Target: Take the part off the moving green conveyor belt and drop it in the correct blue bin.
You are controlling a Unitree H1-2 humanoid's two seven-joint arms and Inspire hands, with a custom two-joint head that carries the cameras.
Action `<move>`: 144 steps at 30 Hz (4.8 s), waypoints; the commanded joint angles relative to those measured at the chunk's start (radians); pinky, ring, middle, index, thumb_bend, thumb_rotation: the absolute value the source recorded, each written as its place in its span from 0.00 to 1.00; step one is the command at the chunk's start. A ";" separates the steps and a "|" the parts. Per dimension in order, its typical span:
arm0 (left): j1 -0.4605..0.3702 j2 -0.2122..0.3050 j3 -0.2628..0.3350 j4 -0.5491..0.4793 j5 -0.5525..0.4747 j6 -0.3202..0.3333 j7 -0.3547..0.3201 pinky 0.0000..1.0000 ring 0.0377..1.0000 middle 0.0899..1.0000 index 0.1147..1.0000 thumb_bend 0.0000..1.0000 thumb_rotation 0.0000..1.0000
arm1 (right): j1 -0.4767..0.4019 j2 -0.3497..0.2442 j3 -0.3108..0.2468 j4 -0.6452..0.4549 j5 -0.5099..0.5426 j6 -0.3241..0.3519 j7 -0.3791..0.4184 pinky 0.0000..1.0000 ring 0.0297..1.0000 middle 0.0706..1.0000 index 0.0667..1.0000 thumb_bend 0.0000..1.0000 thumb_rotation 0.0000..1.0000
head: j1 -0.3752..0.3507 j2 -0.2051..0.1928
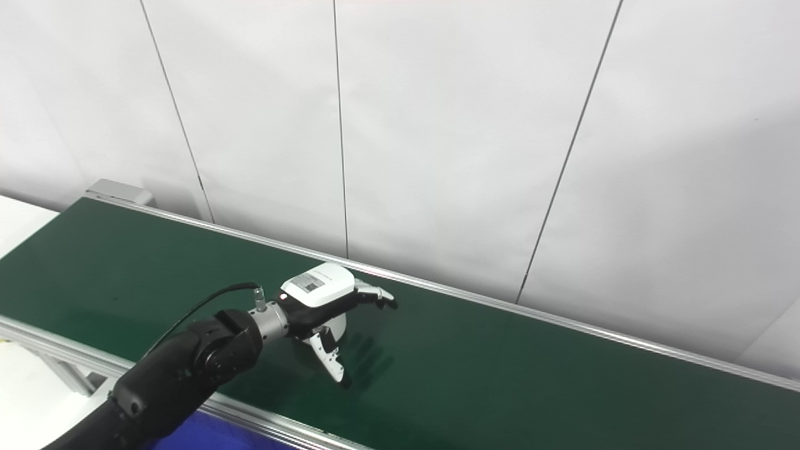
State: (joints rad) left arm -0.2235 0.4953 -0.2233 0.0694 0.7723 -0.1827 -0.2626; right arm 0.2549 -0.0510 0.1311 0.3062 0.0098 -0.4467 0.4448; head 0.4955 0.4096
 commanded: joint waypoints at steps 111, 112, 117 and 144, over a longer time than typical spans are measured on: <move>0.658 -0.026 0.216 -0.700 0.058 0.037 -0.078 0.37 0.39 0.46 0.44 0.50 0.00 | 0.076 -0.092 0.043 -0.338 0.120 -0.023 -0.011 0.77 0.81 0.84 0.84 0.81 0.88 | 0.069 0.444; 0.674 -0.036 0.225 -0.688 0.068 0.031 -0.054 0.38 0.39 0.46 0.45 0.50 0.00 | 0.076 -0.092 0.041 -0.338 0.119 -0.023 -0.010 0.77 0.80 0.84 0.83 0.82 0.88 | 0.069 0.444; 0.738 -0.088 0.272 -0.607 0.112 -0.005 0.095 0.38 0.40 0.46 0.45 0.50 0.00 | 0.072 -0.086 0.032 -0.334 0.123 -0.023 0.000 0.76 0.80 0.84 0.83 0.82 0.87 | 0.069 0.444; 0.837 -0.046 0.352 -0.391 0.131 -0.075 0.357 0.38 0.39 0.44 0.47 0.50 0.00 | 0.075 -0.080 0.017 -0.348 0.115 -0.023 0.014 0.76 0.79 0.84 0.83 0.81 0.88 | 0.063 0.455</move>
State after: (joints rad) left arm 0.5981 0.4147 0.1253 -0.3092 0.9241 -0.2310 0.0786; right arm 0.3293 -0.1347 0.1508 -0.0045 0.1128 -0.4466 0.4517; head 0.5584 0.8636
